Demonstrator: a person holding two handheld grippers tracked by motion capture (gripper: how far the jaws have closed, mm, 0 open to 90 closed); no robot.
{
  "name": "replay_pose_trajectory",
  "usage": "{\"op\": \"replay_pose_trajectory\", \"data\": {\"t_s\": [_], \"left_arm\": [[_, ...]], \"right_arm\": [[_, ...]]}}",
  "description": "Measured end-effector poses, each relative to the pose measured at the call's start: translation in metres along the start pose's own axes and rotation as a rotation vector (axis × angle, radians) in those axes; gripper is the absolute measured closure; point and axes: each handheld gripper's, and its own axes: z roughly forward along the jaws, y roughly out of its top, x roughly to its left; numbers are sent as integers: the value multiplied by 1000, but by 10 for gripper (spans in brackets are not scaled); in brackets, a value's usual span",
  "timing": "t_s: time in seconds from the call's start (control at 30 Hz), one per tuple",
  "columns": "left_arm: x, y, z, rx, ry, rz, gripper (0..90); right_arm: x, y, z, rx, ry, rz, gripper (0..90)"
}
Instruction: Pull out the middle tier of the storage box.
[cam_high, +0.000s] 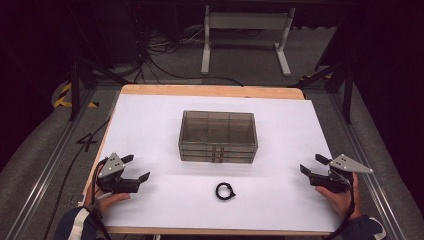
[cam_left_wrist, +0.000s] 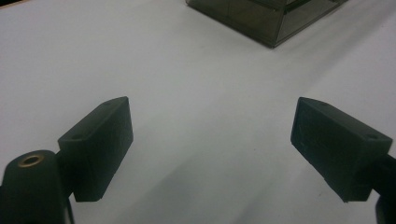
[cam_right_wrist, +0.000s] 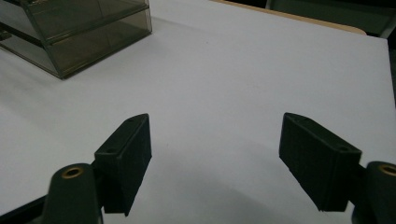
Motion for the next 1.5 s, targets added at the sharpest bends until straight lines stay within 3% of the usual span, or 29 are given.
{"op": "replay_pose_trajectory", "data": {"t_s": [0.27, 0.5, 0.67, 0.83, 0.87, 0.97, 1.07, 1.27, 1.4, 1.5], "left_arm": [[-1, 0, 1, 0, -3, -11, 148], [0, 0, 0, 0, -7, 2, 172], [-2, 0, 0, 3, -3, 13, 192], [-4, 1, 1, 11, 1, 18, 216], [-3, 1, 1, 11, 4, 24, 220], [-3, 2, 2, 23, -1, 17, 235], [-6, 3, 3, 48, 1, 49, 250], [-11, 9, 4, 49, -3, 82, 309], [-16, 16, 8, 66, -17, 118, 316], [-19, 21, 14, 77, -53, 139, 339]], "right_arm": [[0, 0, 1, 7, 5, -6, 305], [-1, 1, 2, 19, 10, 7, 364], [0, 1, 2, 22, 8, -3, 444], [-2, 2, 2, 21, 19, 4, 596], [-2, 3, 2, 19, 30, -1, 667], [-2, 6, 2, 7, 29, -15, 718], [-2, 15, 0, -12, 47, -29, 768], [9, 42, 2, -37, 96, -74, 850], [20, 62, 6, -45, 136, -110, 886], [30, 79, 15, -39, 168, -135, 900]]}}
